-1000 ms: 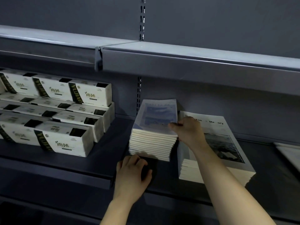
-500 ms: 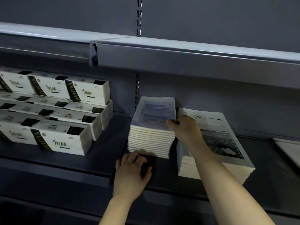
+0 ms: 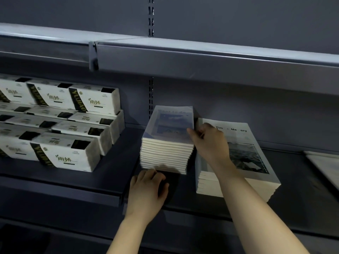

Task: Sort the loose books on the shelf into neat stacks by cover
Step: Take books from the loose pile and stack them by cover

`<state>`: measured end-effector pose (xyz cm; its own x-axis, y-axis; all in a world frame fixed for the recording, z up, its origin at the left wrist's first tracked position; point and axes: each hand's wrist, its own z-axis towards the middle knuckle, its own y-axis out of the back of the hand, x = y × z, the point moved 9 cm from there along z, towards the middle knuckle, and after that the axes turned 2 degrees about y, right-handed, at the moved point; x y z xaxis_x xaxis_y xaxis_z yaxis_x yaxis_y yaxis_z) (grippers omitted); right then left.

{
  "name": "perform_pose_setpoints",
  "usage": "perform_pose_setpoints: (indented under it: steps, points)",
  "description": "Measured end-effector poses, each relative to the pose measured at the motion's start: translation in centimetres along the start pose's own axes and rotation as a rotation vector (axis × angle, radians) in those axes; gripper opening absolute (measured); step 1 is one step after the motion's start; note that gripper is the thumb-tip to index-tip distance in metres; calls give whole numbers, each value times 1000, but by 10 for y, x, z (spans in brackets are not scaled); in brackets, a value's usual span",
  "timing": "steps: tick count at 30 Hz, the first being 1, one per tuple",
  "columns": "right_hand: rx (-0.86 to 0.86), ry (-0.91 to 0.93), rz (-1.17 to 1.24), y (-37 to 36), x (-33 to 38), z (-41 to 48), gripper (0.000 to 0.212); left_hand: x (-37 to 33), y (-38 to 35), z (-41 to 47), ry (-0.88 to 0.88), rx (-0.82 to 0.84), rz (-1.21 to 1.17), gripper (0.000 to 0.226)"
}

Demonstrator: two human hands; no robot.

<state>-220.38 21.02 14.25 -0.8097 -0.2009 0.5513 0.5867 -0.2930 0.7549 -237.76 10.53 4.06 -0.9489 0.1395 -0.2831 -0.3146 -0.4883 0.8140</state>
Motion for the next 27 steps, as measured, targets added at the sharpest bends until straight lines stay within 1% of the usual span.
perform_pose_setpoints:
  steps: [1,6,13,16,20,23,27]
  points:
    - [-13,12,14,7,-1,-3,36,-5,3,0,-5,-4,-18,28]
    - [-28,55,15,36,-19,-15,13,-40,25,6,-31,-25,-75,28]
    - [-93,83,3,90,-73,-35,10,-127,61,18,-89,-113,-146,26]
    - [-103,34,0,122,-109,-43,11,-173,56,20,-134,-118,-127,27]
    - [12,-79,-63,149,-170,-51,11,-226,35,16,-150,-71,-122,33]
    - [59,-159,-129,172,-222,-57,11,-267,18,11,-185,-44,-146,34]
    - [104,-274,-199,200,-286,-70,20,-313,-8,5,-213,-1,-157,34]
